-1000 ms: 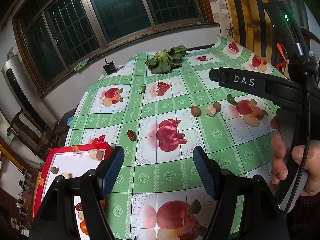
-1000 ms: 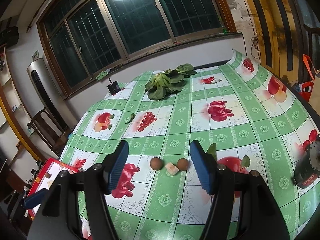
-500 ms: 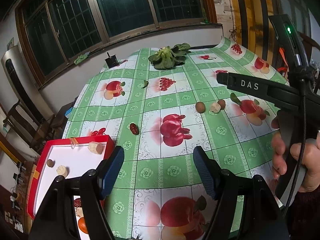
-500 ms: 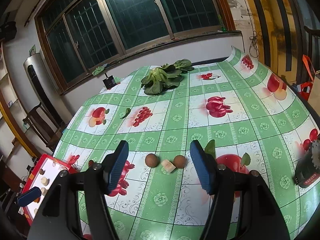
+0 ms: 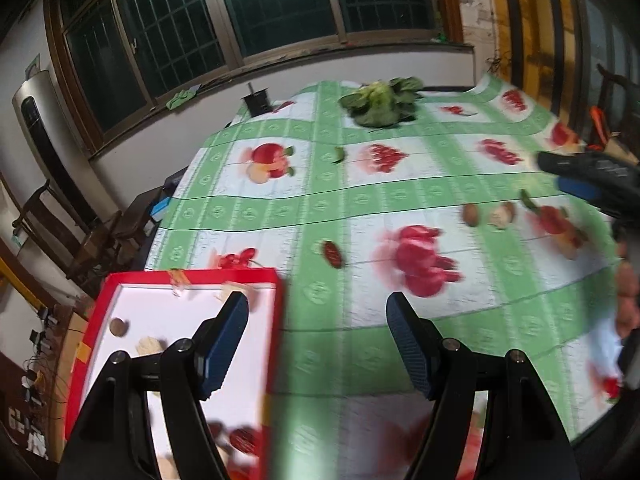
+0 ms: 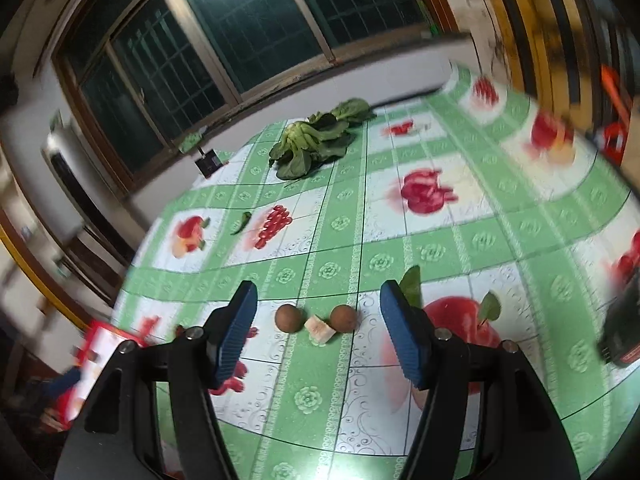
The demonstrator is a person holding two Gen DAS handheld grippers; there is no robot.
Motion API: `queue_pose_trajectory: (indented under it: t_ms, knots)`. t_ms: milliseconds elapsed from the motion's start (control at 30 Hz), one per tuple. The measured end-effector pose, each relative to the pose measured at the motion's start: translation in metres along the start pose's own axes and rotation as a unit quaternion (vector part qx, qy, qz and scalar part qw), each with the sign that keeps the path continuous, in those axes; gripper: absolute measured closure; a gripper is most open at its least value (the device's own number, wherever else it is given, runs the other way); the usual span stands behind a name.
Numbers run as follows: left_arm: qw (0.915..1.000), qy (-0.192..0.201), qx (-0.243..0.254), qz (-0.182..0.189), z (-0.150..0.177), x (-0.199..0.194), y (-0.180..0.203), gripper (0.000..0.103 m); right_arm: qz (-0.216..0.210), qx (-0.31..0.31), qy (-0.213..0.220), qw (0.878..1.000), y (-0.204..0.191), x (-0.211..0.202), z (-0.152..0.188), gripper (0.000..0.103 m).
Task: Organize fruits
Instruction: 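Grasp a brown ball with the right gripper while the left grasps another brown ball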
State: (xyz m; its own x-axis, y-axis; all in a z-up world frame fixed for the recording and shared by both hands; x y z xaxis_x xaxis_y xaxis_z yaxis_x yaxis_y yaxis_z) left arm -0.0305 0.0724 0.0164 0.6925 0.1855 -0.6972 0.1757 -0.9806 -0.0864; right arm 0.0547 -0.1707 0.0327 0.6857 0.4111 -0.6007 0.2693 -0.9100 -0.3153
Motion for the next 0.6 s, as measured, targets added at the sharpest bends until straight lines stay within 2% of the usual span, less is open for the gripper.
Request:
queue_pose_trajectory:
  t_ms: [133,233,300,400,467,600]
  knots:
    - [0.9999,-0.011,-0.002,0.009,-0.010,0.015,-0.010,0.032,-0.035,0.057,-0.010,0.998,0.021,0.004,0.002,0.038]
    - [0.9989,-0.021,0.009,0.040,-0.015,0.022,-0.002,0.032,-0.036,0.066,-0.024,0.997,0.027,0.010,0.005,0.038]
    - [0.9985,-0.026,0.013,0.047,-0.014,0.026,0.000,0.032,-0.040,0.076,-0.030,0.996,0.030,0.012,0.007,0.039]
    - [0.9979,-0.035,0.013,0.053,-0.010,0.031,0.002,0.032,-0.040,0.086,-0.049,0.994,0.034,0.023,0.011,0.046]
    - [0.9972,-0.032,0.020,0.065,-0.009,0.030,0.010,0.032,-0.056,0.087,-0.076,0.992,0.029,0.036,0.015,0.058]
    - [0.9951,-0.030,0.036,0.087,-0.011,0.031,0.031,0.032,-0.047,0.094,-0.114,0.988,0.029,0.058,0.023,0.065]
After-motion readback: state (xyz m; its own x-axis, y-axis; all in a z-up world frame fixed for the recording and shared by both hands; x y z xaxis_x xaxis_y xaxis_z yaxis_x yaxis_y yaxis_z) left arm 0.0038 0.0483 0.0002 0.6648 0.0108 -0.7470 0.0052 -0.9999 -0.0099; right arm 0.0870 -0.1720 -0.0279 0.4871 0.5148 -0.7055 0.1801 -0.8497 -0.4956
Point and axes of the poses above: each gripper's, at about its wrist camera, not at the fingertips, and x roughly the way its jaws point, y to its right, z to its underside, the point moved 8 cm from there along x, roughly the way its jaws point, and after that the axes turned 11 degrees about -x, right-handed, at the moved point
